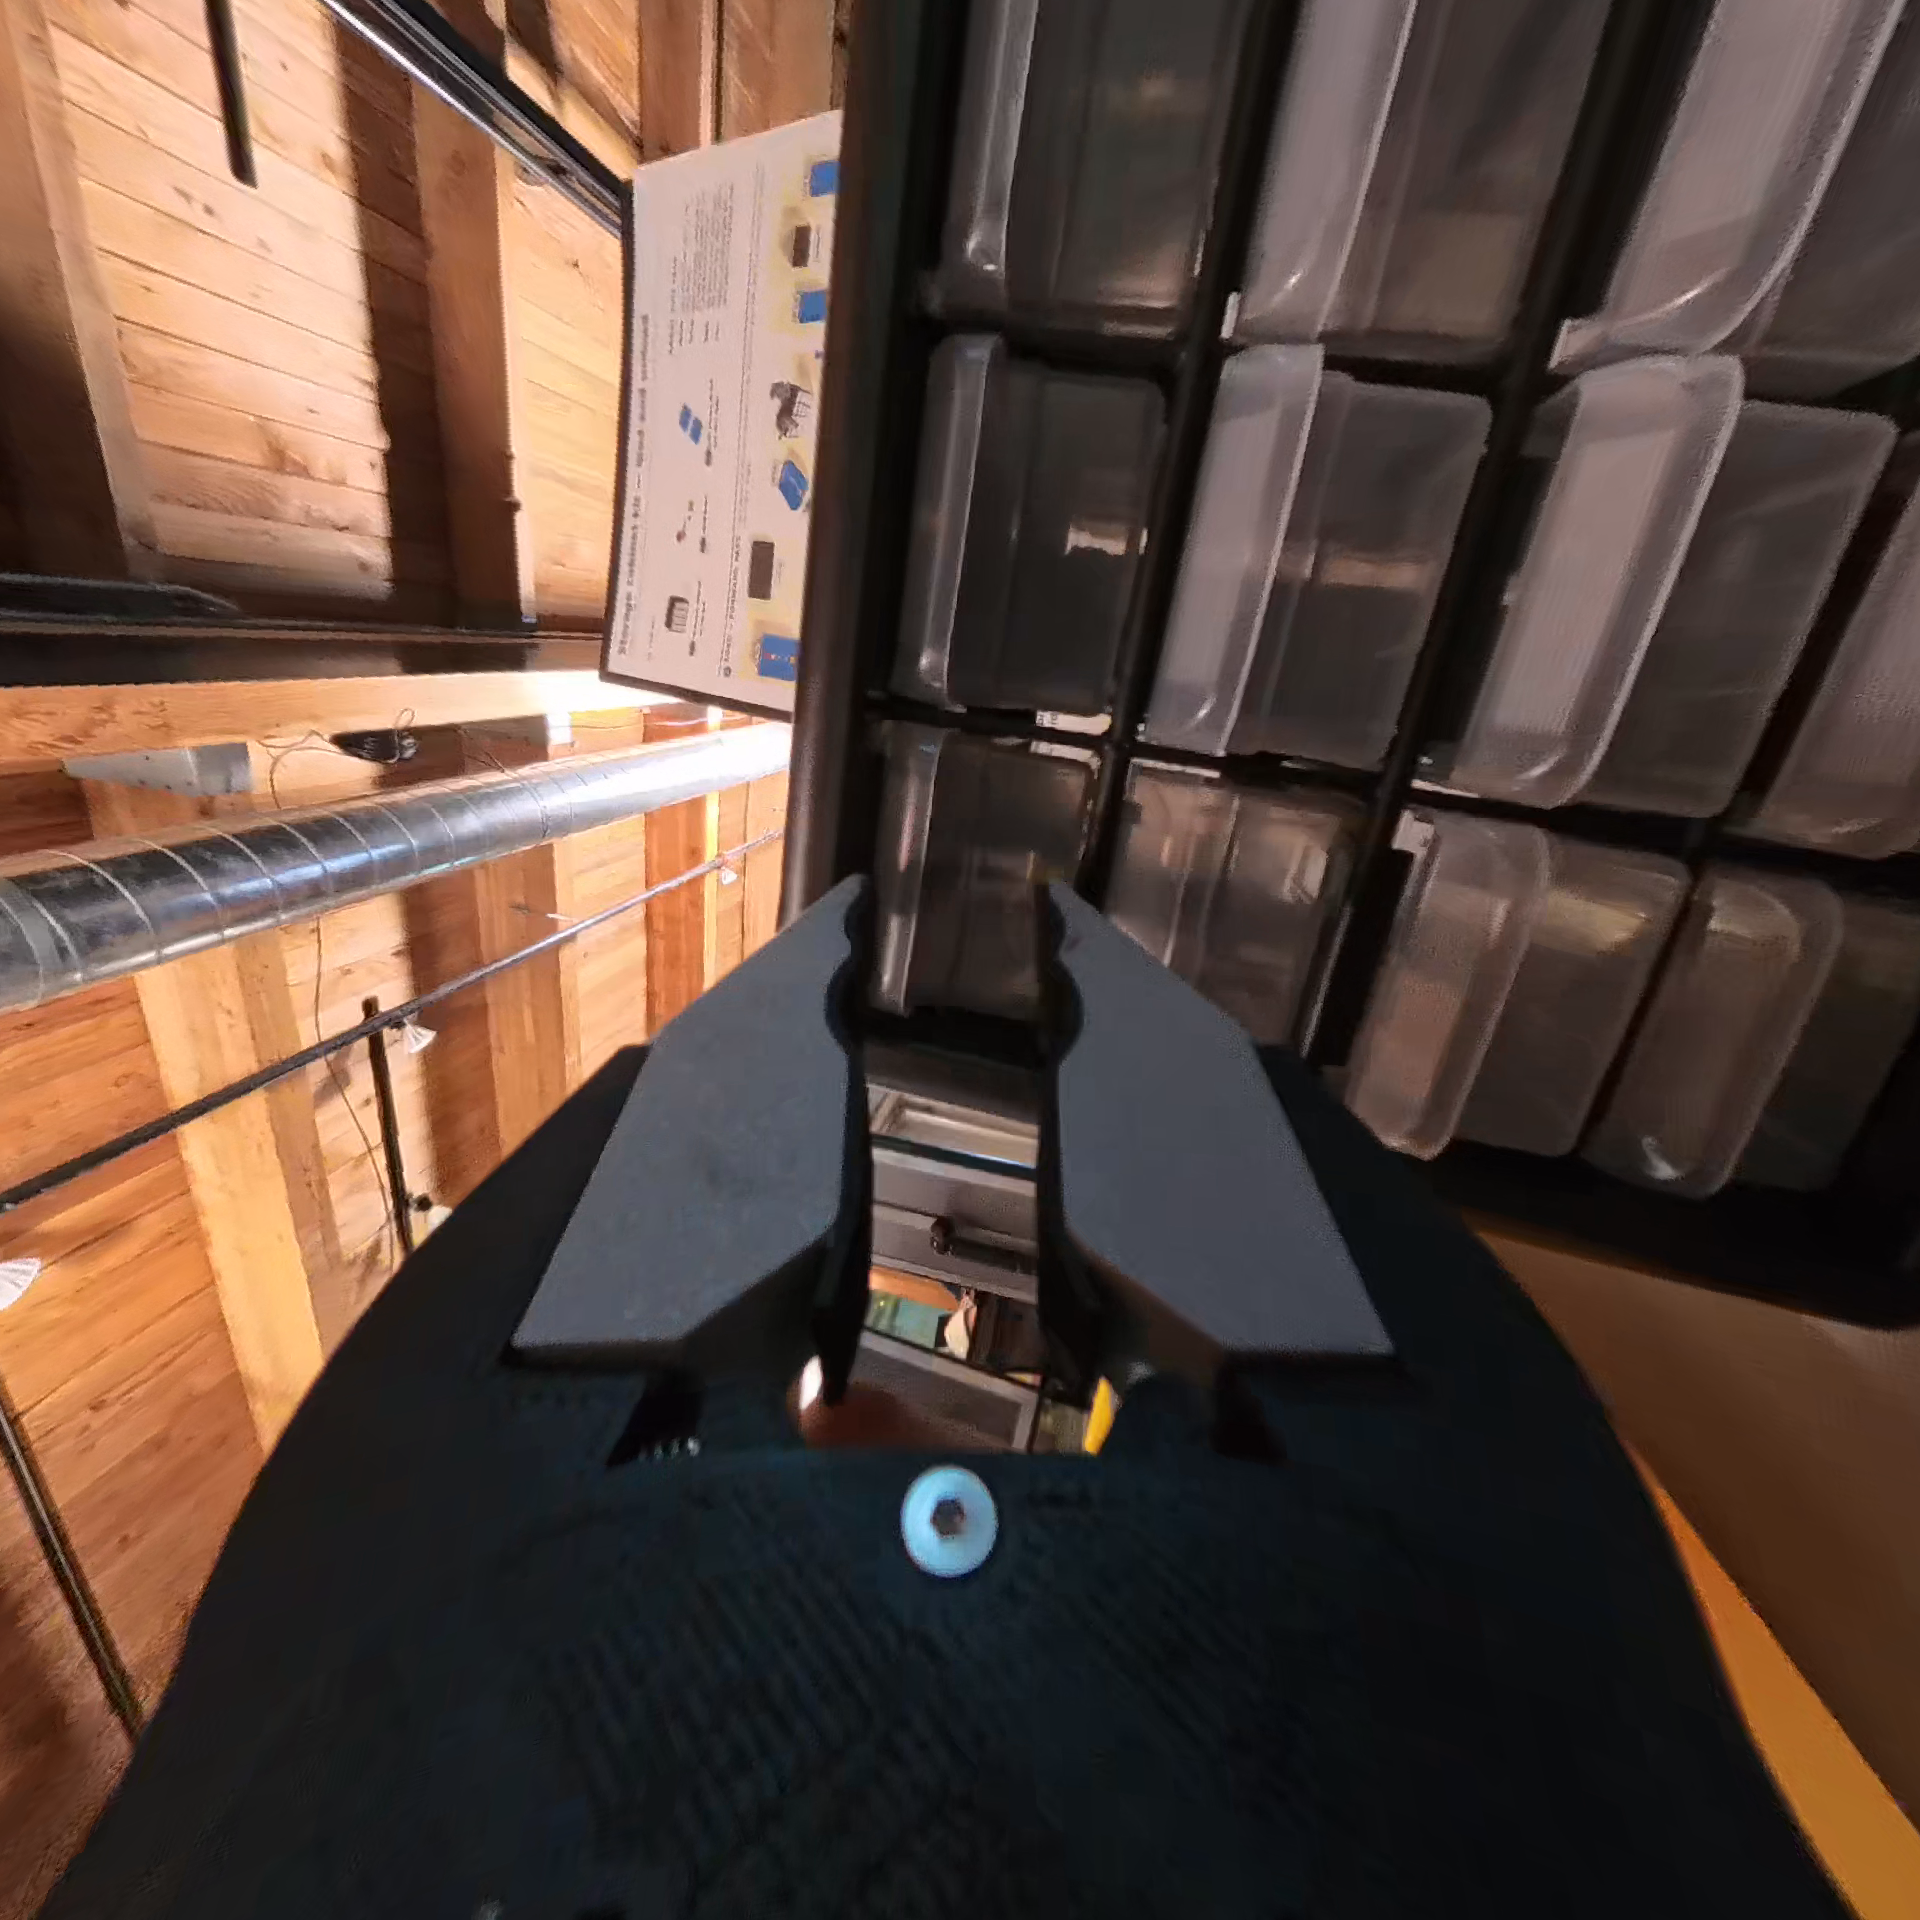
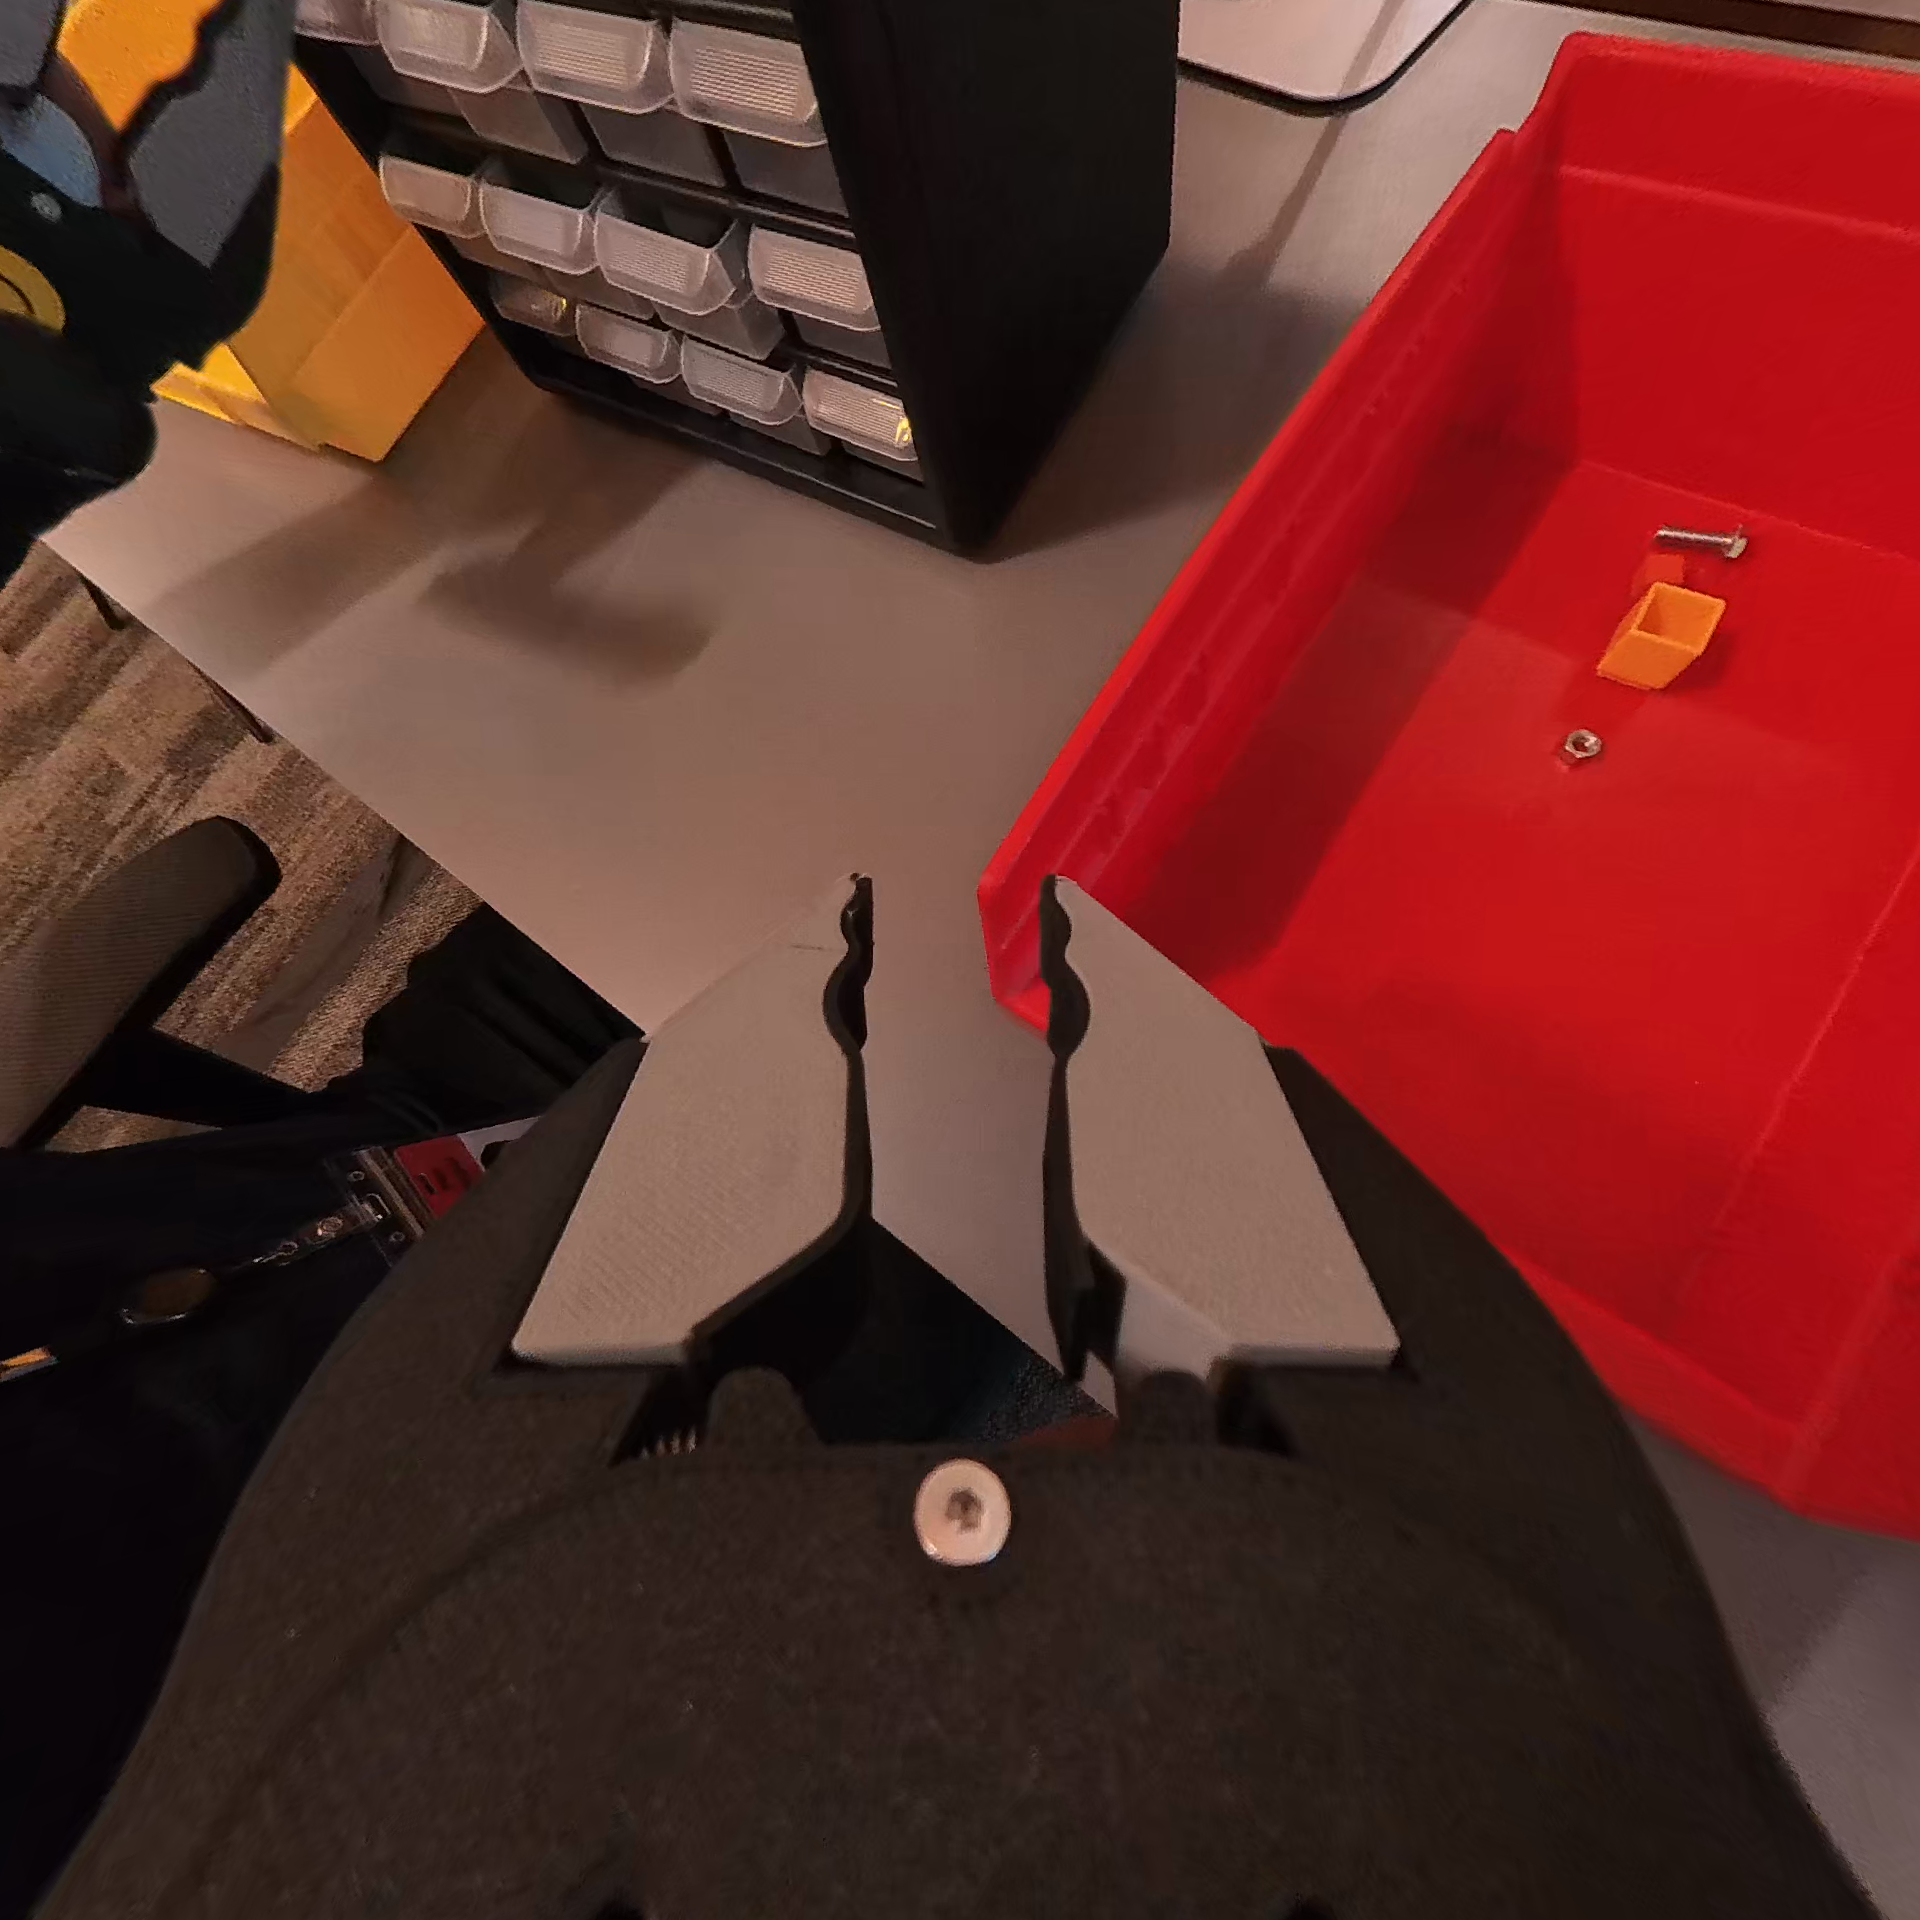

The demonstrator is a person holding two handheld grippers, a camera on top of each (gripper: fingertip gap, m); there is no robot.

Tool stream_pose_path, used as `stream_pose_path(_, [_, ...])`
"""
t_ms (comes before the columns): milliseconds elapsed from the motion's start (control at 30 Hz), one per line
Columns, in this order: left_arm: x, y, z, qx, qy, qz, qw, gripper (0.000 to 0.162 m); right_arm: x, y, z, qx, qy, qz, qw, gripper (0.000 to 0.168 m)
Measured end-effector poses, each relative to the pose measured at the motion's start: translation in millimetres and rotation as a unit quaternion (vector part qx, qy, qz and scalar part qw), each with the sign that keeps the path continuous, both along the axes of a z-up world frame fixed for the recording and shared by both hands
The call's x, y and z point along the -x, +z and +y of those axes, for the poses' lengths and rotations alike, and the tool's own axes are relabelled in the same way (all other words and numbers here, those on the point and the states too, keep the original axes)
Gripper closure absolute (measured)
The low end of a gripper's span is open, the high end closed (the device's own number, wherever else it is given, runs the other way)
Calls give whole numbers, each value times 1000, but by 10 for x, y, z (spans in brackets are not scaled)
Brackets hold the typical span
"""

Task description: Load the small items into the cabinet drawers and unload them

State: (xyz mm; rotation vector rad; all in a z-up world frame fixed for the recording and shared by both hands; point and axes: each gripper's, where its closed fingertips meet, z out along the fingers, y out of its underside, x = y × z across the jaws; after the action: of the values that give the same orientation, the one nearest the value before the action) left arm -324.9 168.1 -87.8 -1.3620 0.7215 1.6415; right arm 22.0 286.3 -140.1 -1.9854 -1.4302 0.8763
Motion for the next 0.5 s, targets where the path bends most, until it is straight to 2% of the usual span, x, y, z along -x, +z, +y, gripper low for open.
stream_pose_path(100, [12,27,-15,-8,-1,3,1000,140,7,17,-13,-2,1,1,1000,139])
stream_pose_path(167, [13,120,-39,-26,-1,14,1000,158,9,23,-19,-1,1,2,1000,139])
stream_pose_path(500, [-107,125,-146,-27,-10,21,999,158,85,32,-174,6,23,10,1000,139])
